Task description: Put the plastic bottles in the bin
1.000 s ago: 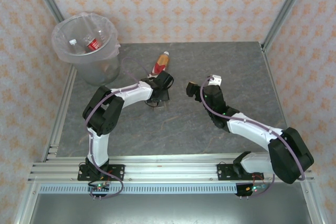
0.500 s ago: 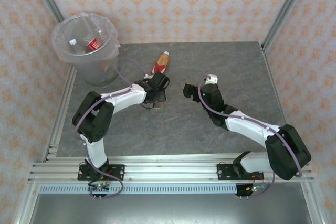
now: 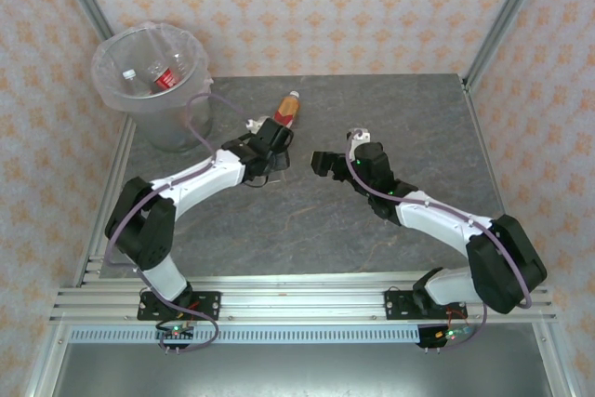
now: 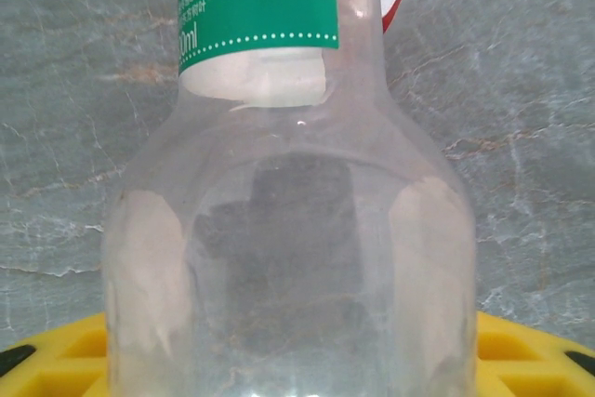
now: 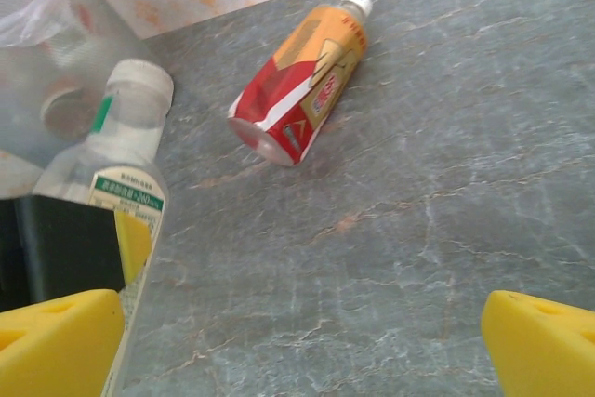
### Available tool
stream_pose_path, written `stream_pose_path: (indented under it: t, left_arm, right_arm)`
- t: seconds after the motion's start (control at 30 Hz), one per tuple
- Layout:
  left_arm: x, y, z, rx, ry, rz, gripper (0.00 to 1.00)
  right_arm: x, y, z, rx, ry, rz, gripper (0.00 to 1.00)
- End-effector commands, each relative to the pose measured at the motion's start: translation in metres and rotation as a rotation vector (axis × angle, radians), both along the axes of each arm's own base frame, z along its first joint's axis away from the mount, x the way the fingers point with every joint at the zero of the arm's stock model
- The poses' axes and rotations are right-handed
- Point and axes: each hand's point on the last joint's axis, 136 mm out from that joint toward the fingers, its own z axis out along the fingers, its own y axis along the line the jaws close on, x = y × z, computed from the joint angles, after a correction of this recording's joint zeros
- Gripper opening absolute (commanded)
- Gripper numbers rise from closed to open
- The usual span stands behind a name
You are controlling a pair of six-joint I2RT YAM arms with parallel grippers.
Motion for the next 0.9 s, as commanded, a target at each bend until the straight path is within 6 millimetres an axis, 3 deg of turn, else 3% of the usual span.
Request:
stream_pose_path:
  t: [0.0,0.4,0.87]
  left_arm:
    - [0.004,0.015,0.024,0.026,-0.075,0.023,0.53]
    - [0.007,0.047,0.065,-0.014,-0.164,0.079,0.53]
    - [0.001,0.086,0.129,-0.02,-0.322,0.136,0.54]
  right_arm:
    - [-0.001,0.017,0.02,0.038,-0.05,0.09,0.99]
    - [-0.007,0.035,0.03,0.069,-0.081,0.174,0.99]
    - [-0.011,0.046,0.045,0.119,-0.102,0.22,0.99]
